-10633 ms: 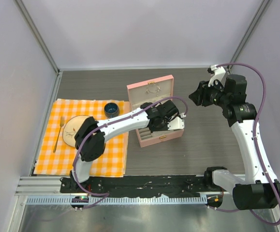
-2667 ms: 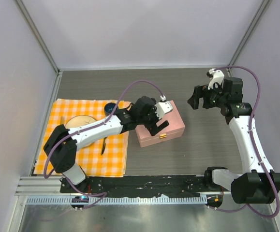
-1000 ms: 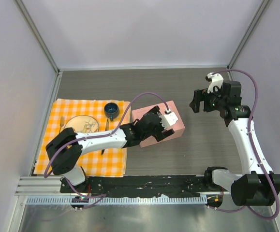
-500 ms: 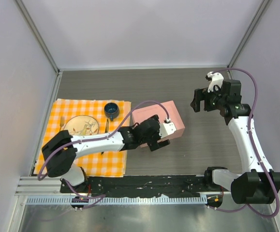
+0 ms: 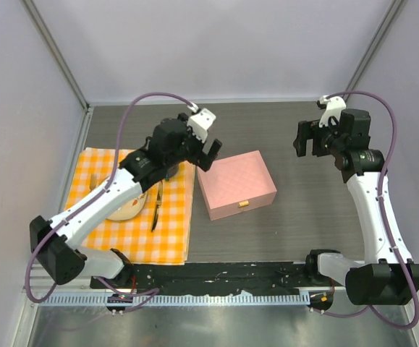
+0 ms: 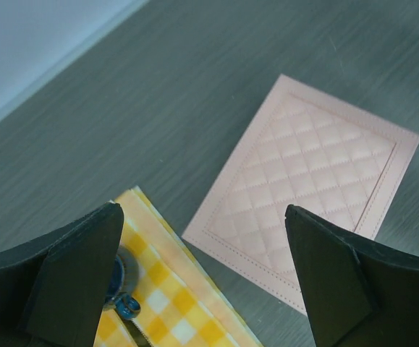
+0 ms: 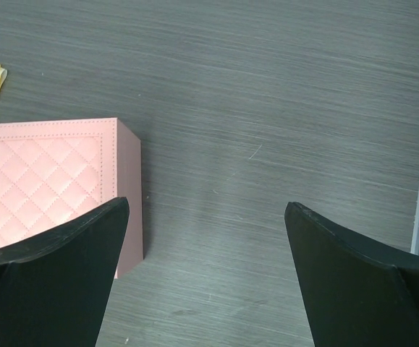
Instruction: Organize the mixed jewelry
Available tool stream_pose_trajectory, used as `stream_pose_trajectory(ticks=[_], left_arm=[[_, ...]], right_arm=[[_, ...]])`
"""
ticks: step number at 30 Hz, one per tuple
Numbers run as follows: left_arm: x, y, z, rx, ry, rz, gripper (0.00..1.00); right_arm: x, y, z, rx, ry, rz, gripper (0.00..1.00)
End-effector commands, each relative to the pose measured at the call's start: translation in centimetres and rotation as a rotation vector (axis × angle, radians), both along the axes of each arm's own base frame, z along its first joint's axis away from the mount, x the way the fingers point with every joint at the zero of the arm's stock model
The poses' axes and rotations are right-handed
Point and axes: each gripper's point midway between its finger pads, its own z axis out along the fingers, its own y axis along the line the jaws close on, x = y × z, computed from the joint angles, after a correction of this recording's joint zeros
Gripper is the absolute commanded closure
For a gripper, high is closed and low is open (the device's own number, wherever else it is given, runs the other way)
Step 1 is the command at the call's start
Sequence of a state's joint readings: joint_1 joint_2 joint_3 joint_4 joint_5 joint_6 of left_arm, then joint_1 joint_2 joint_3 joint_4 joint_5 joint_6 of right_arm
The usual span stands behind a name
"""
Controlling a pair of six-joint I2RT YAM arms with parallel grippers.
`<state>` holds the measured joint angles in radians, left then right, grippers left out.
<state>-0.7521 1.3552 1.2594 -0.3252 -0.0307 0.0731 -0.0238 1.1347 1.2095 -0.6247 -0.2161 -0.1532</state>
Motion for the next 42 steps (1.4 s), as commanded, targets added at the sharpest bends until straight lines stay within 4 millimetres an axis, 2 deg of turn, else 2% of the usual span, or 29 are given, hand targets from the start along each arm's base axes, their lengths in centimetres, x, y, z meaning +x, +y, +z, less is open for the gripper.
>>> stream_pose_trajectory(ticks=[1, 4, 6, 7, 9, 10, 13, 18, 25, 28, 29, 35, 42], left_arm=[[0.7, 1.9, 6.2, -0.178, -0.031, 0.050, 0.00], [2.6, 5.3, 8.5, -0.263, -0.046, 0.157, 0.00], [3.1, 6.7, 9.6, -0.316, -0.053, 0.207, 0.00], [3.8, 8.2, 10.0, -0.330, -0.060, 0.251, 0.00], [4.4, 9.7, 10.4, -0.370, -0.054, 0.305, 0.00], [4.8, 11.1, 10.8, -0.384, -0.063, 0.341, 0.00], [5.3, 13.7, 11.2, -0.392, -0.086, 0.413, 0.00], [5.3, 16.7, 11.5, -0.378, -0.094, 0.495, 0.00], [5.1, 19.5, 13.7, -0.374, -0.166, 0.538, 0.00], [5.6, 20.6, 13.8, -0.387, -0.167, 0.562, 0.00], [5.9, 20.6, 13.6, -0.392, -0.161, 0.555, 0.00], [7.3, 20.4, 12.3, -0.402, -0.127, 0.536, 0.00], [8.1, 20.1, 10.8, -0.371, -0.106, 0.518, 0.00]], right_arm=[[0.4, -1.3, 3.1, -0.002, -0.067, -0.091, 0.04], [0.3, -1.9, 4.1, -0.011, -0.093, -0.124, 0.04], [0.2, -2.4, 5.1, -0.024, -0.115, -0.152, 0.04], [0.2, -2.7, 5.5, -0.031, -0.125, -0.165, 0.04], [0.3, -3.5, 6.6, -0.042, -0.145, -0.216, 0.03], [0.5, -3.6, 6.7, -0.043, -0.142, -0.221, 0.03], [0.8, -3.6, 7.5, -0.029, -0.162, -0.231, 0.03], [0.8, -3.5, 9.2, -0.001, -0.212, -0.241, 0.03], [0.5, -4.4, 12.7, -0.023, -0.302, -0.282, 0.03], [0.9, -4.5, 13.5, -0.032, -0.316, -0.280, 0.03], [1.0, -4.5, 14.4, -0.030, -0.334, -0.280, 0.03], [2.3, -4.1, 14.8, -0.020, -0.333, -0.258, 0.03], [2.7, -3.9, 14.6, -0.019, -0.326, -0.250, 0.04]])
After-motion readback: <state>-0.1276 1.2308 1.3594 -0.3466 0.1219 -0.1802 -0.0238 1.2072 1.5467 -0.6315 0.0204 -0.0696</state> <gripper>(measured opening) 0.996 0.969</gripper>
